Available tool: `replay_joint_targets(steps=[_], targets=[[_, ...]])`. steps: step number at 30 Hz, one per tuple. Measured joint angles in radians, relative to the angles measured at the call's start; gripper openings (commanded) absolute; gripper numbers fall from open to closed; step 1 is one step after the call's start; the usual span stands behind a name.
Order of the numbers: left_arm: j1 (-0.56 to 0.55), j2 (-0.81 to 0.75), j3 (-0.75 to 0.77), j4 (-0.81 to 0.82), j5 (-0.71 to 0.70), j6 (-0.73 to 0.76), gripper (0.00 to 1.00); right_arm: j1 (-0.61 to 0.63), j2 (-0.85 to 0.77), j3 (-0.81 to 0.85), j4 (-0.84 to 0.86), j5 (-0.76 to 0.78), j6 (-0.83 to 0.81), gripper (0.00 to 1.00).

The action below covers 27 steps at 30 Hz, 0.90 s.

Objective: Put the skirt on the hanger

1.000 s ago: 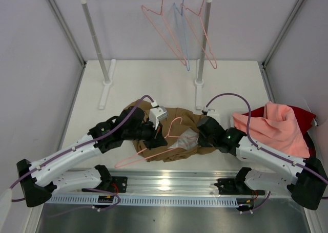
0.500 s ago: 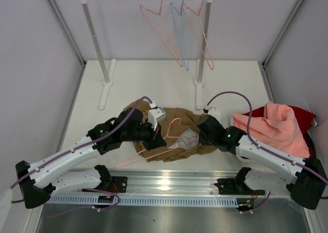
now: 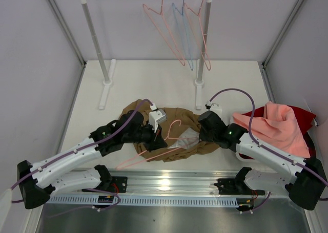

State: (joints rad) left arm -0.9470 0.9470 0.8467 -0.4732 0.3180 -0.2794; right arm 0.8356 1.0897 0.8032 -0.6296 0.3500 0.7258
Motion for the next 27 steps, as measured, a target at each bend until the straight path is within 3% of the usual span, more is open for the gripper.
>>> replay_joint_targets(steps=[27], targets=[[0.000, -0.029, -0.144, 0.262, -0.005, -0.020, 0.00, -0.032, -0.001, -0.003, -0.006, -0.016, 0.003, 0.04]])
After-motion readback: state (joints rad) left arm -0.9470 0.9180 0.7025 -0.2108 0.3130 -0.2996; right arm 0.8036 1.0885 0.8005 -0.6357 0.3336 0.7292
